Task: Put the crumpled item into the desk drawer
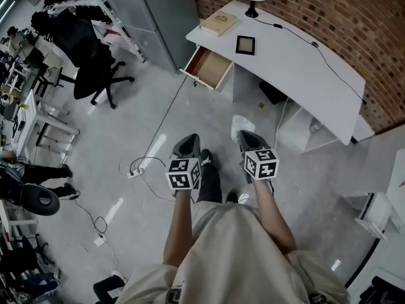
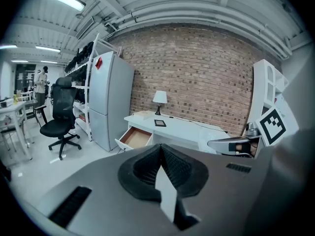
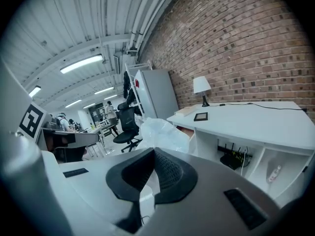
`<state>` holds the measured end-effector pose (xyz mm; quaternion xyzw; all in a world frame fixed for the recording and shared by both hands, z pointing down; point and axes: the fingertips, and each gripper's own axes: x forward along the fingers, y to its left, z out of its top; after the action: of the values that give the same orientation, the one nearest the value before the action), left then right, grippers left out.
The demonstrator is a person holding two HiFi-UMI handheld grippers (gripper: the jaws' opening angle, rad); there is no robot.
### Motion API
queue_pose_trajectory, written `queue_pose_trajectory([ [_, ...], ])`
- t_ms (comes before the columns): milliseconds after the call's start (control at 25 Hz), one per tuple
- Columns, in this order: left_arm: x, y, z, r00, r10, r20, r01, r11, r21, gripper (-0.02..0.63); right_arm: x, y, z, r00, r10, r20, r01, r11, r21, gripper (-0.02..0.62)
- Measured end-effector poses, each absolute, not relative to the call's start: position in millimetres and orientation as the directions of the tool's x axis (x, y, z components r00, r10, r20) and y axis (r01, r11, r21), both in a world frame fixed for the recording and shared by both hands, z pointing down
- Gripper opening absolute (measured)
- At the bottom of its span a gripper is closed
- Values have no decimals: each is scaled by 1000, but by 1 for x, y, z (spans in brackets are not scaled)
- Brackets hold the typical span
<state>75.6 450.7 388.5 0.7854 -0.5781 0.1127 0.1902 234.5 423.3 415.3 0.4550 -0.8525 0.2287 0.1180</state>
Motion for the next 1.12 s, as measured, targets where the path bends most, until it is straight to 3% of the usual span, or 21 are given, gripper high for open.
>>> queue_pose_trajectory([
  [1120,-16,143,405,415,-793,447,-910,-374,181,15,123,165,449,-507,-710,488,-861,435,-262,25],
])
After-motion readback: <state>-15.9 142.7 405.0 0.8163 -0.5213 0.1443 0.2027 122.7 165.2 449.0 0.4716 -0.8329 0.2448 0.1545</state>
